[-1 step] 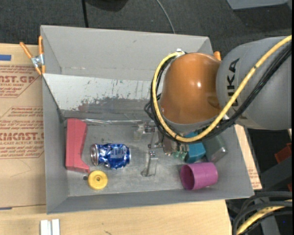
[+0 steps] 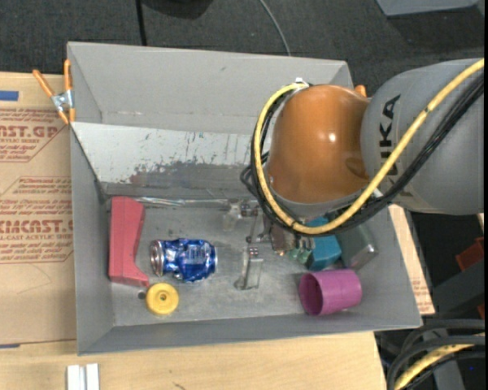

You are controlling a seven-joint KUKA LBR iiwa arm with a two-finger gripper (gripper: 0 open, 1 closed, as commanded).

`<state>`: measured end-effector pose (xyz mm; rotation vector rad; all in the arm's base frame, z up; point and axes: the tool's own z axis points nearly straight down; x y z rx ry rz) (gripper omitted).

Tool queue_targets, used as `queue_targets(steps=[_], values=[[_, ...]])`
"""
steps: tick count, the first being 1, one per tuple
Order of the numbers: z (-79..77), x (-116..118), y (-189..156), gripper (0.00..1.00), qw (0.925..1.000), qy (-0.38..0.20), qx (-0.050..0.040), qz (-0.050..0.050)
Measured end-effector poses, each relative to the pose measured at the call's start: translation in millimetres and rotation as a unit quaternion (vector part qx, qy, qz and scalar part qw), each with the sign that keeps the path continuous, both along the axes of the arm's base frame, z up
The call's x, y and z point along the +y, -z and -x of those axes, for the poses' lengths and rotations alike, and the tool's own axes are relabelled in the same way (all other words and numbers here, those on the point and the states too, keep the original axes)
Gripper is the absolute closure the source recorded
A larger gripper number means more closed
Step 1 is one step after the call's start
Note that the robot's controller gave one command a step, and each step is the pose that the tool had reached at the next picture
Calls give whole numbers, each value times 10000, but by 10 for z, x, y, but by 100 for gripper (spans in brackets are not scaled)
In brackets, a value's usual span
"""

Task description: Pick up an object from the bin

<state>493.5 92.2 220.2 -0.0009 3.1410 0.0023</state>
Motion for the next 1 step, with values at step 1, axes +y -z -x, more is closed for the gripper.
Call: queue_targets(steps=[1], values=[[-480,370,337,0,10000,-42,-27,-3]])
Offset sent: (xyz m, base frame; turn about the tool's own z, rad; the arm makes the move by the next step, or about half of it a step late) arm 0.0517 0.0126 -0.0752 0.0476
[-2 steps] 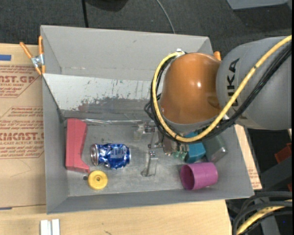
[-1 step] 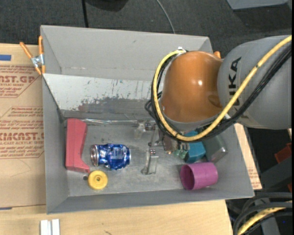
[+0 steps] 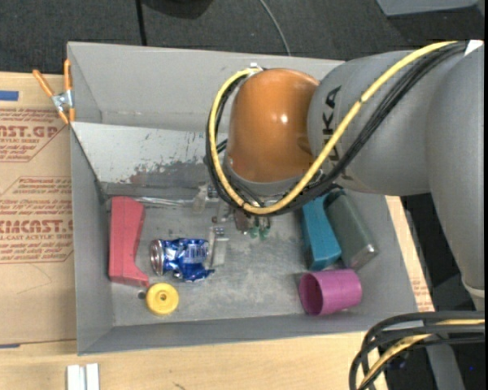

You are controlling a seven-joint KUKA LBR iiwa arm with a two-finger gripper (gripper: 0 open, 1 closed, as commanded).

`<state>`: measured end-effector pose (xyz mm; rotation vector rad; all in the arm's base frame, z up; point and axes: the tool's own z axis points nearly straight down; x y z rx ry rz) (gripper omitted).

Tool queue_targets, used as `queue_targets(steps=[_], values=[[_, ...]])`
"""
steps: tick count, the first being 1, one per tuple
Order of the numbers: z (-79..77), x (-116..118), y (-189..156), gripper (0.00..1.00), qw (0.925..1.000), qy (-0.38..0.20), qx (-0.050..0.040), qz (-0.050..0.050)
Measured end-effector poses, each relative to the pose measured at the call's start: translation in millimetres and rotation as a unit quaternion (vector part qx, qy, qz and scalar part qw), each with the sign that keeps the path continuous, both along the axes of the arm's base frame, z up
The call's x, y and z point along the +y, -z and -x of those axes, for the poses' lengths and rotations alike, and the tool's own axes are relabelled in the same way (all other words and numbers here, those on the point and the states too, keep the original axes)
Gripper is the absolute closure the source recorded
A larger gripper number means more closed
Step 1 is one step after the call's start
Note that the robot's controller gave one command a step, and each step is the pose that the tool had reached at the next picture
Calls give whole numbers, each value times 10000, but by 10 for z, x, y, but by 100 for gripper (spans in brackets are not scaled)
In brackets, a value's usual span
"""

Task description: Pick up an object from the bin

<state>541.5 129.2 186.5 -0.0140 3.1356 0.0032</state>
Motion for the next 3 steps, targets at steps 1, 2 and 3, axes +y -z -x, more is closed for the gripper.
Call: queue_targets(steps=[1,2,3], values=[[-131,107,283,0,10000,78,33,-19],[-84,-7,782,0,9980,627,-16,-15],[151,348,1171,100,9912,1324,44,-26]])
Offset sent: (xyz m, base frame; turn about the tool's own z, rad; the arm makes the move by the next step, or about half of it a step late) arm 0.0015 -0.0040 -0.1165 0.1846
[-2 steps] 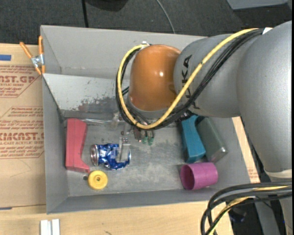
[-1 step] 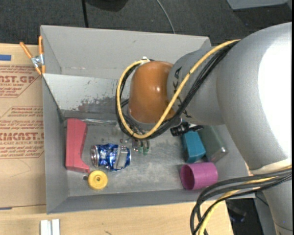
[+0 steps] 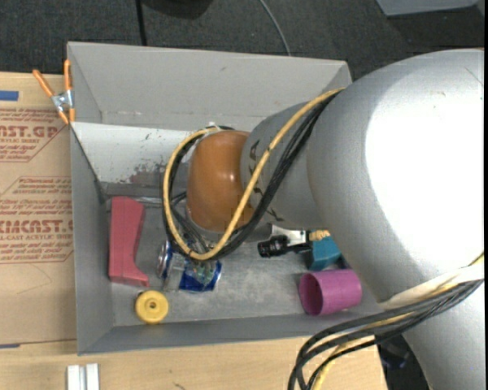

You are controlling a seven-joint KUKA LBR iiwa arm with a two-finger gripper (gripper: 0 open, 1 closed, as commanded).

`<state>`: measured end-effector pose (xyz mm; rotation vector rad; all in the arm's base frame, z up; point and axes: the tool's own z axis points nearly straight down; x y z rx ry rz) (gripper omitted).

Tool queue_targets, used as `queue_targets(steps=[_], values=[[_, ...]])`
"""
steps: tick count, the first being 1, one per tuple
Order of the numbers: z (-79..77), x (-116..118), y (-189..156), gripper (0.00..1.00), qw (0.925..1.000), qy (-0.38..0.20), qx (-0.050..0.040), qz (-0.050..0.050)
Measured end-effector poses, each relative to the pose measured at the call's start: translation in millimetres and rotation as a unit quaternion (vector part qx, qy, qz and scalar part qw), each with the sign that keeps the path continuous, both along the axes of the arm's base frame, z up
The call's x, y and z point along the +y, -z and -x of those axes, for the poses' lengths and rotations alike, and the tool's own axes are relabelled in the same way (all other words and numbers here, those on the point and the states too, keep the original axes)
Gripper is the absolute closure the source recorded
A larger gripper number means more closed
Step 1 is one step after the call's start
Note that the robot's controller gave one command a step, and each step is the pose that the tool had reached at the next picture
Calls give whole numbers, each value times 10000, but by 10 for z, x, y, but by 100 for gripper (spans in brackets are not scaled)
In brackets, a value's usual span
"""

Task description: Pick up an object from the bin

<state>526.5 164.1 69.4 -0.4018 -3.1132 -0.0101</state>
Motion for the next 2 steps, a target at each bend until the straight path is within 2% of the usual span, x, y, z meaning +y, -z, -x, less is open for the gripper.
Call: queue_targets(steps=[2], values=[[2,-3,-11,100,10000,-2,9,2]])
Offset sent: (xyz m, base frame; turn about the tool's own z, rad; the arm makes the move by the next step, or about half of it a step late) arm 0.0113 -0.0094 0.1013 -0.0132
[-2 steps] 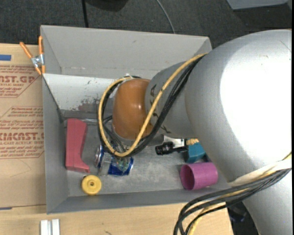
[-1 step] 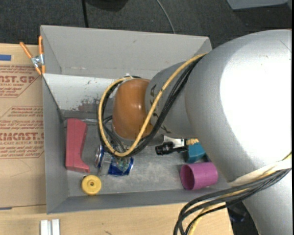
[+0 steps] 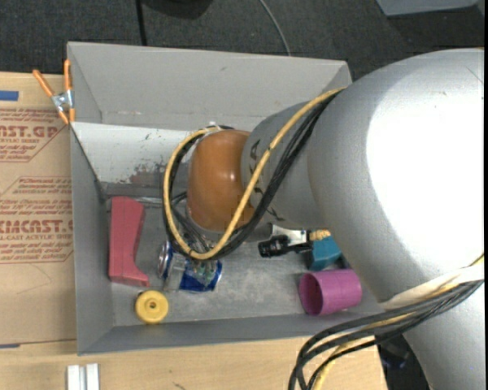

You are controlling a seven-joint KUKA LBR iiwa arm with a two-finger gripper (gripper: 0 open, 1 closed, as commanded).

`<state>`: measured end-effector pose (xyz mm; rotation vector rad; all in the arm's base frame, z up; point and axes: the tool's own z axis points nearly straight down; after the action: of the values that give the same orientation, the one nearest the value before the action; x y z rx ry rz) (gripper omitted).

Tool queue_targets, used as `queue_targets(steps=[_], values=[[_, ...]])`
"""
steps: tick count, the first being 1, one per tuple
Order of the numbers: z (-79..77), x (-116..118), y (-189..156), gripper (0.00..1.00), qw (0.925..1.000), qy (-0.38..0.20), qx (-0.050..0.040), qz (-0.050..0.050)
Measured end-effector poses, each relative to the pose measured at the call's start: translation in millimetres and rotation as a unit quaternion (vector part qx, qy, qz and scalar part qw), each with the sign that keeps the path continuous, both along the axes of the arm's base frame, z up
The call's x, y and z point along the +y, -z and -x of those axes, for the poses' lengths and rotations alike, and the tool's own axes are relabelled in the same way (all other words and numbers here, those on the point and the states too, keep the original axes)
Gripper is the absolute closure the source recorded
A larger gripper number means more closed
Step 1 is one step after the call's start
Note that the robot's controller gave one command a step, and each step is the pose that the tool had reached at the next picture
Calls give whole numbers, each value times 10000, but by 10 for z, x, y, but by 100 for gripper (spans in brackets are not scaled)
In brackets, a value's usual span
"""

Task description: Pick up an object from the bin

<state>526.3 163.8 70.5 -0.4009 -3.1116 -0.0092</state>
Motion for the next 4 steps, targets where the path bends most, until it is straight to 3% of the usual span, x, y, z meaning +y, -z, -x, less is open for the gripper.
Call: queue_targets(steps=[1,2,3,4], values=[[-196,207,-1875,100,9912,1325,-40,-16],[-181,198,-1843,100,9911,1328,-9,3],[-206,107,-1459,100,9883,1527,-59,-23],[-326,-115,-970,100,9779,2090,-7,2]])
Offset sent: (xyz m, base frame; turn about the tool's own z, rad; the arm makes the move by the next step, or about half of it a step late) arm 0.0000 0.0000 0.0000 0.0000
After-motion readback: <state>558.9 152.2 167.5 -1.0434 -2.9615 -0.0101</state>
